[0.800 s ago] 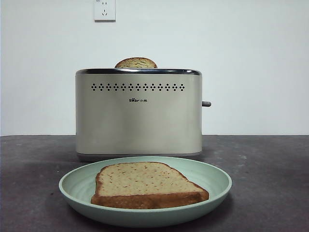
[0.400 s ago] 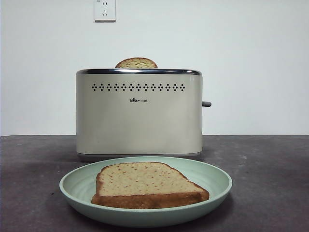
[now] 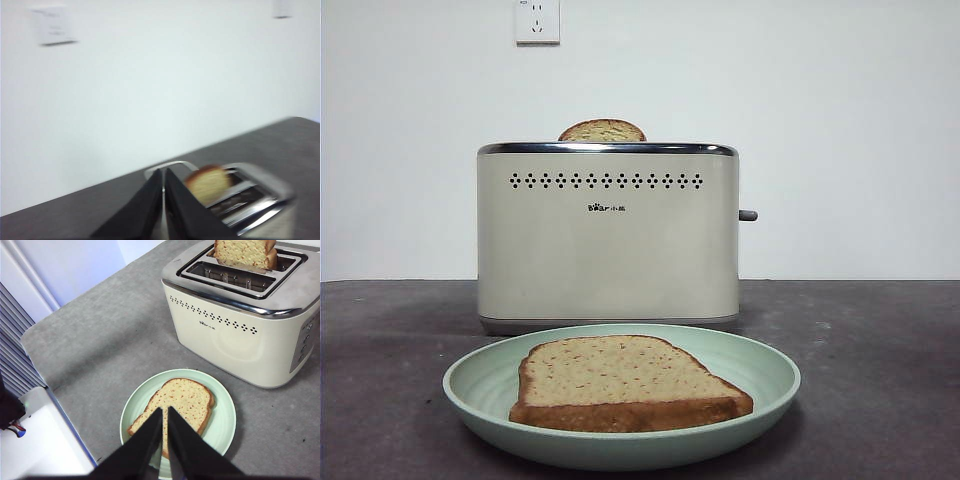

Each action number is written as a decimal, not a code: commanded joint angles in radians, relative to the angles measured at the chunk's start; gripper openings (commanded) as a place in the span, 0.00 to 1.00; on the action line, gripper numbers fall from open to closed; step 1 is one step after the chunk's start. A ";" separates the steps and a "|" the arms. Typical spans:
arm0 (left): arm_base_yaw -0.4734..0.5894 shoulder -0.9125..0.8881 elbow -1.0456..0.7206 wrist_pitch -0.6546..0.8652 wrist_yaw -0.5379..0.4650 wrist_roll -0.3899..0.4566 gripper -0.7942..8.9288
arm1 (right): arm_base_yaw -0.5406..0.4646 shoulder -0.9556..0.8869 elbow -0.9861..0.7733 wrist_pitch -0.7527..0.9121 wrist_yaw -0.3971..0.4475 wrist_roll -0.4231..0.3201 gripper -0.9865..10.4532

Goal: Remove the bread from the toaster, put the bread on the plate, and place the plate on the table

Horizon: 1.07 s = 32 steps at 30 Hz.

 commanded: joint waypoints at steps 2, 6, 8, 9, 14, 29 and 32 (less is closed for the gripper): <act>0.051 -0.122 -0.203 0.094 -0.064 -0.011 0.09 | 0.006 0.004 0.013 0.009 0.002 0.011 0.09; 0.078 -0.226 -0.375 0.117 -0.089 -0.013 0.09 | 0.006 0.004 0.013 0.009 0.002 0.011 0.09; 0.089 -0.271 -0.450 0.119 -0.111 -0.013 0.09 | 0.006 0.004 0.013 0.009 0.002 0.011 0.09; 0.093 -0.290 -0.481 0.122 -0.124 -0.015 0.09 | 0.006 0.004 0.013 0.009 0.001 0.011 0.09; 0.122 -0.403 -0.652 0.169 -0.140 -0.054 0.09 | 0.006 0.004 0.013 0.009 0.002 0.011 0.09; 0.139 -0.650 -0.988 0.204 -0.142 -0.102 0.09 | 0.006 0.004 0.013 0.009 0.002 0.011 0.09; 0.139 -0.655 -1.023 0.204 -0.148 -0.102 0.09 | 0.006 0.004 0.013 0.009 0.002 0.011 0.09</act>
